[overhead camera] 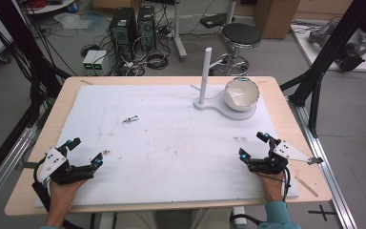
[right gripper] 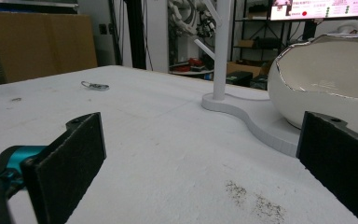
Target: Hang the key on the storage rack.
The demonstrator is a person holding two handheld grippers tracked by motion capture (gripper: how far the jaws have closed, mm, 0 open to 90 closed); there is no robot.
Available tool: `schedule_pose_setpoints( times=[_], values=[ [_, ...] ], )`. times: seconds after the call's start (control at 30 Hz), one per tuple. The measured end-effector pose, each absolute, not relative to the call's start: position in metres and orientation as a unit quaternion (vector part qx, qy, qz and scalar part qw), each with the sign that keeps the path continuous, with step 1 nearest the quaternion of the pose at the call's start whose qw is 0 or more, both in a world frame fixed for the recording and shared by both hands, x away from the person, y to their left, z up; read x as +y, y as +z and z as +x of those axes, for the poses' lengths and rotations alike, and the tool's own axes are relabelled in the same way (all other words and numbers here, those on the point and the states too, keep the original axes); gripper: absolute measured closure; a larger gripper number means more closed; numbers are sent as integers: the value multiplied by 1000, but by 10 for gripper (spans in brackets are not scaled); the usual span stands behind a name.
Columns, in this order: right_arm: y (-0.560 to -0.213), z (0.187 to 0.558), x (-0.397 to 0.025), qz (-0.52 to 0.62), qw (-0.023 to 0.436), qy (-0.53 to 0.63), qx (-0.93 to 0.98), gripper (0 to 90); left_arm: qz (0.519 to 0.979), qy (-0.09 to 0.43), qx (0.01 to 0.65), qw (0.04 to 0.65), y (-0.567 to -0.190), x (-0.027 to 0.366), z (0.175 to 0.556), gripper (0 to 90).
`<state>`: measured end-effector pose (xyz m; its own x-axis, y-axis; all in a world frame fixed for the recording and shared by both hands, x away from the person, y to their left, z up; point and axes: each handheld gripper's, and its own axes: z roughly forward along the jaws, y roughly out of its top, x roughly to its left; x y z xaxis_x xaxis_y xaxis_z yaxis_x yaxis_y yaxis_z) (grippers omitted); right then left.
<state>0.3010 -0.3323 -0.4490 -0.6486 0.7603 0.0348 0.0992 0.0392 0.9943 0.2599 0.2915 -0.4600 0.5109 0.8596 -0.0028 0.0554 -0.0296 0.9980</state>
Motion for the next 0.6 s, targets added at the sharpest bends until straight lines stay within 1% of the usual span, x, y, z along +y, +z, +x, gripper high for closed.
schedule_pose_setpoints(
  times=[0.2,0.47,0.53,0.6],
  values=[
    [-449,302,-333,323,266,615,668,5,636,342,361,591,-460,290,260,26],
    [-449,301,-333,321,268,614,669,5,630,333,369,596,-459,293,261,26],
    [-449,301,-332,320,269,613,670,5,634,343,369,587,-458,295,263,26],
    [-449,301,-332,321,269,614,669,6,629,337,375,591,-454,297,265,26]
  ],
)
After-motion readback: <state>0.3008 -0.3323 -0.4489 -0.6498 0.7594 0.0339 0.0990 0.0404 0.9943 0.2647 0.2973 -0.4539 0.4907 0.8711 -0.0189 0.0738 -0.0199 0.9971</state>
